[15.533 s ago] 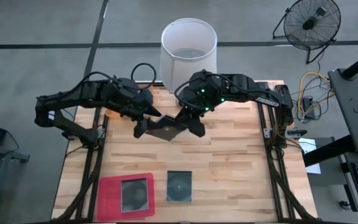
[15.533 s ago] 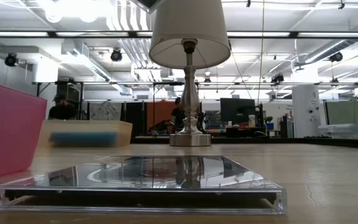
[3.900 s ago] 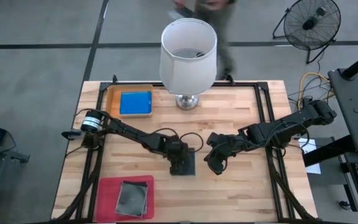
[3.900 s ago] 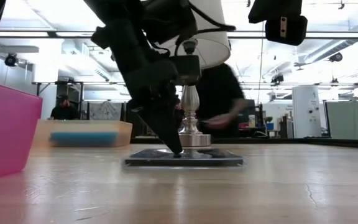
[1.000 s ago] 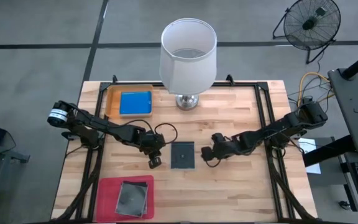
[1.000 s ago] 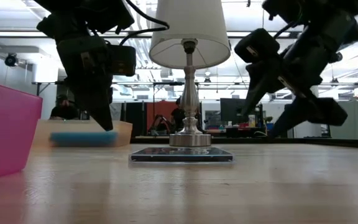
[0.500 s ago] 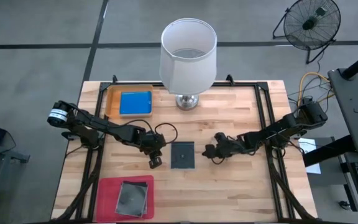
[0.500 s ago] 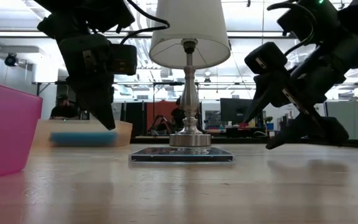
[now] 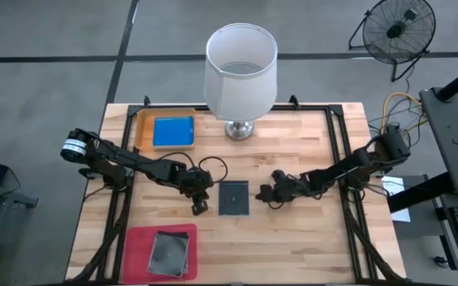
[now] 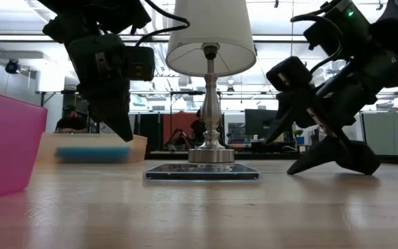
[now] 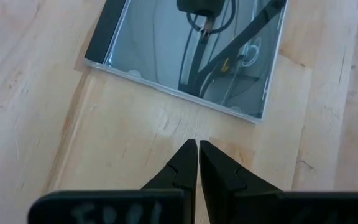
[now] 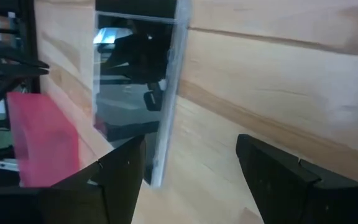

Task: Pick & place jewel cases by type
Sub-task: Put the black cd case into the pink bin

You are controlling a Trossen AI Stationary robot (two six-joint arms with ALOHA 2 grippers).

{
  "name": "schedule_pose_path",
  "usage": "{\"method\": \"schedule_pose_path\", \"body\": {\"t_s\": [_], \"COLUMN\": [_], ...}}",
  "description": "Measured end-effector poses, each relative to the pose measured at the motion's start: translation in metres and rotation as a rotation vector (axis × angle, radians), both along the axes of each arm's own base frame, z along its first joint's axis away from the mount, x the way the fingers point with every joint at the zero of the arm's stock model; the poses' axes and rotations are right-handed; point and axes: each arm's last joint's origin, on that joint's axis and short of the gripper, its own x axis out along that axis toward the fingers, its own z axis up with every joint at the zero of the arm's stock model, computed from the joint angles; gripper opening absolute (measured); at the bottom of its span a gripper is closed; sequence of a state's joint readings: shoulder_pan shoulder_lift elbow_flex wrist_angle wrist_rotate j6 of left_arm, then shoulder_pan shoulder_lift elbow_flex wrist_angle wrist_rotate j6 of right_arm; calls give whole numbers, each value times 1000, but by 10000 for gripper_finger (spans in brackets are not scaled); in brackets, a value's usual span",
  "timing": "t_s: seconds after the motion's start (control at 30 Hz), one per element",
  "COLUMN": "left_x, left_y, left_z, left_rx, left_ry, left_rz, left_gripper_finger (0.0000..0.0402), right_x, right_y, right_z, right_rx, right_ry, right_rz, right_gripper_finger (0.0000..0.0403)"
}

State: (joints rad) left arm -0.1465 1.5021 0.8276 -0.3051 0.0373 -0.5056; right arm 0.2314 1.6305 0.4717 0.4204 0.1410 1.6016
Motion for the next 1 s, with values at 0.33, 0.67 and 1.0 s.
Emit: {"method": "schedule_pose_path", "body": {"t_s": [0.33, 0.67, 1.0], "left_x": [-1, 16, 52], "left_y": [0, -3, -9], "left_z": [-9, -44, -51], "left_rx": [0, -12, -4], "left_ry": [-16, 35, 14], "left_rz": [-2, -29, -124], "left_gripper_finger": [0, 0, 0], "right_x": [5, 6, 6], "right_y": [-1, -1, -1], "right_z": [-2, -2, -2], "right_rx": [4, 11, 15], "right_ry": [-3, -4, -7], "right_rz": [7, 3, 1], "right_gripper_finger": [249, 247, 244]}}
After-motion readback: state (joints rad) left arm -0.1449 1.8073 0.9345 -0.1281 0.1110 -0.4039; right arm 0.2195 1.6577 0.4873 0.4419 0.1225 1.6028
